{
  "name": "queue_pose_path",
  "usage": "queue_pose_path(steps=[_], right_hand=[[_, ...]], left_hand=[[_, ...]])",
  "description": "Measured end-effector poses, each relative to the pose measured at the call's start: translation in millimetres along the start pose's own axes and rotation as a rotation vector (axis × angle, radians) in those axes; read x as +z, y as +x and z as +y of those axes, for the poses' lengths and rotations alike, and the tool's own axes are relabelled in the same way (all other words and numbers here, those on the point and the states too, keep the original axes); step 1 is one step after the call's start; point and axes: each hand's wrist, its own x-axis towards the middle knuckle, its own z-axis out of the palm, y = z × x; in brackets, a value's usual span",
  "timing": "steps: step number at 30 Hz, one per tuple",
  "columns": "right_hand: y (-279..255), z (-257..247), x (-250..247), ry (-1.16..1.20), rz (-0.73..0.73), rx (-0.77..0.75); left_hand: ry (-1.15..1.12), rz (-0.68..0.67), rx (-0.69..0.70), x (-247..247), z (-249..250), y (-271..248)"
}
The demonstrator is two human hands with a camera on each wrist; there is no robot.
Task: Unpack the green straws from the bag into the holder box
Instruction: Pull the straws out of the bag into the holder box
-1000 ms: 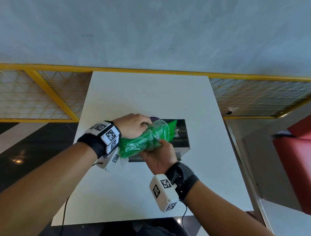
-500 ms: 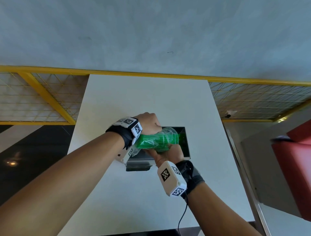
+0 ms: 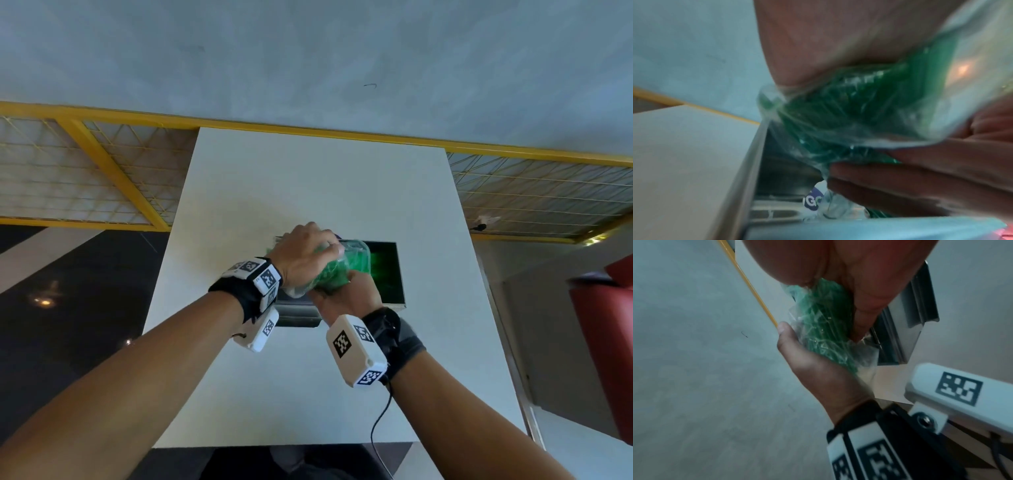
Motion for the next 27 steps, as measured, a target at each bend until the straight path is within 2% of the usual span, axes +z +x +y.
queue_pose_path(steps=[3,6,9,11,13,16,20,24,25,27], right_hand=[[-7.8,11.8,6.3,-0.113,-0.035,0.145],[-8.0,21.6,12.8,-0.179,-0.018,0.135],[-6.9,25.4,17.9,-0.196,0.007,0.068],[-6.2,24.9,19.4,-0.226,0.022,0.008],[-5.8,23.2,20.1,-0.232,0.041,-0.022],[-9.0,24.8,21.6,-0.288,0.056,0.019],[-13.1,18.4,23.5,-0.389,0.083,0.139],[-22.5,-18.9,20.5,-0.796,0.112,0.181],[-25.2,-28.6,21.8,-0.931,0.157,0.124],[-28.2,-44.5,23.6,-1.26,0.255,-0.134]], left_hand=[[0.002,0.086,-0.01,3.2,-1.1,-1.6],[-0.03,0.274,0.061,0.6,-4.7,-0.7],[-0.062,0.377,0.024,-3.3,-13.9,-3.2],[-0.017,0.351,0.028,-9.5,-14.3,-11.2],[0.023,0.243,0.055,-15.6,-15.2,-22.9],[0.12,0.132,0.08,-14.2,-24.4,-36.8],[0.073,0.21,0.013,-4.8,-26.6,-35.7],[0.049,0.25,-0.053,-2.1,-19.7,-28.3],[0.05,0.245,-0.058,-1.3,-19.7,-27.4],[0.048,0.243,-0.063,-0.4,-19.4,-26.4]])
